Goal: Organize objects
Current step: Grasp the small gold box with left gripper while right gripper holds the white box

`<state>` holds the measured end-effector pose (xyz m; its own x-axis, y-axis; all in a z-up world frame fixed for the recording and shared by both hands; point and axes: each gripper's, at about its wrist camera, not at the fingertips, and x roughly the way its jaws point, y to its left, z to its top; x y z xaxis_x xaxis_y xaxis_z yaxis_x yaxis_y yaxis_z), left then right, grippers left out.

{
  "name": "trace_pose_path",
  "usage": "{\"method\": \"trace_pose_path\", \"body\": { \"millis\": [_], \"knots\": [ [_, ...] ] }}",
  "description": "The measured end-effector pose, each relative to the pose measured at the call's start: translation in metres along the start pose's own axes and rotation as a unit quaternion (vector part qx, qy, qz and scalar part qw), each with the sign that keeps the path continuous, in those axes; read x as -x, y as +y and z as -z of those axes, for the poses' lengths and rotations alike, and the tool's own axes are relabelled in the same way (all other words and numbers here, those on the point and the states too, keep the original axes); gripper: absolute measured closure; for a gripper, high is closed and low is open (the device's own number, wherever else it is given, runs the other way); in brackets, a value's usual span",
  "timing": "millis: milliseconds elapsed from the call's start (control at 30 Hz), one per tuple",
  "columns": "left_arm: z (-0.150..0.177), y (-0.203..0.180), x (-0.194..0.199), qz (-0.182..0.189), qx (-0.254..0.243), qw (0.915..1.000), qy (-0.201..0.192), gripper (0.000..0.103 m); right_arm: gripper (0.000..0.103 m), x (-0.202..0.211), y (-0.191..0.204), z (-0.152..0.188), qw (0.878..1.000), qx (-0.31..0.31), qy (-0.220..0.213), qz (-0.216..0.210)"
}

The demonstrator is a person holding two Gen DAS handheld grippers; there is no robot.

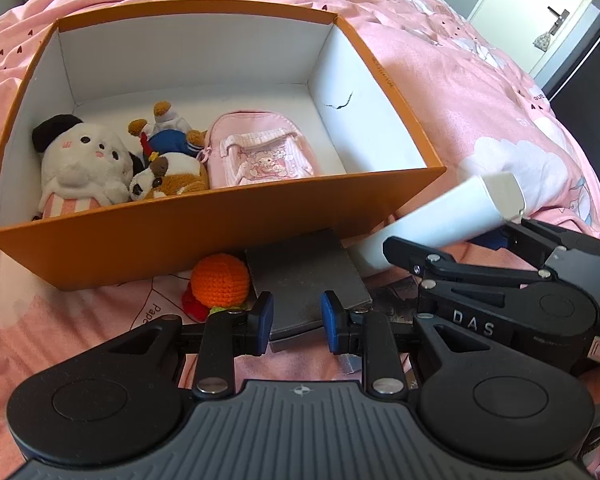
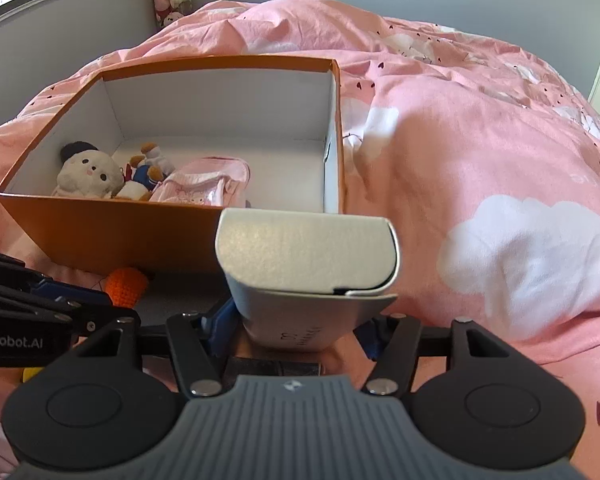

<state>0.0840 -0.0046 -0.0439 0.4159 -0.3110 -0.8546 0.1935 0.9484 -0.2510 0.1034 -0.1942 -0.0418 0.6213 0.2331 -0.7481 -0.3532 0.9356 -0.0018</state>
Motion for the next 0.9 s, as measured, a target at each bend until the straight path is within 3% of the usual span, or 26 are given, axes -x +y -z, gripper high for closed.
{"method": "trace_pose_path", "body": {
  "millis": [200, 500, 900],
  "knots": [
    [0.004, -0.011, 0.005, 0.011, -0.026, 0.9996, 0.006, 0.074, 0.041, 0.016, -0.005, -0.006, 1.000, -0.002, -0.030, 0.001],
    [0.019, -0.028, 0.017, 0.064, -0.062, 0.9953, 0.037, 0.073, 0.041, 0.075, -0.020, -0.014, 0.997, 0.012, -0.067, 0.031],
    [0.034, -0.035, 0.031, 0.052, -0.074, 0.9954, 0.033, 0.071, 0.041, 0.162, -0.051, -0.012, 1.000, 0.001, -0.003, 0.023]
  ]
}}
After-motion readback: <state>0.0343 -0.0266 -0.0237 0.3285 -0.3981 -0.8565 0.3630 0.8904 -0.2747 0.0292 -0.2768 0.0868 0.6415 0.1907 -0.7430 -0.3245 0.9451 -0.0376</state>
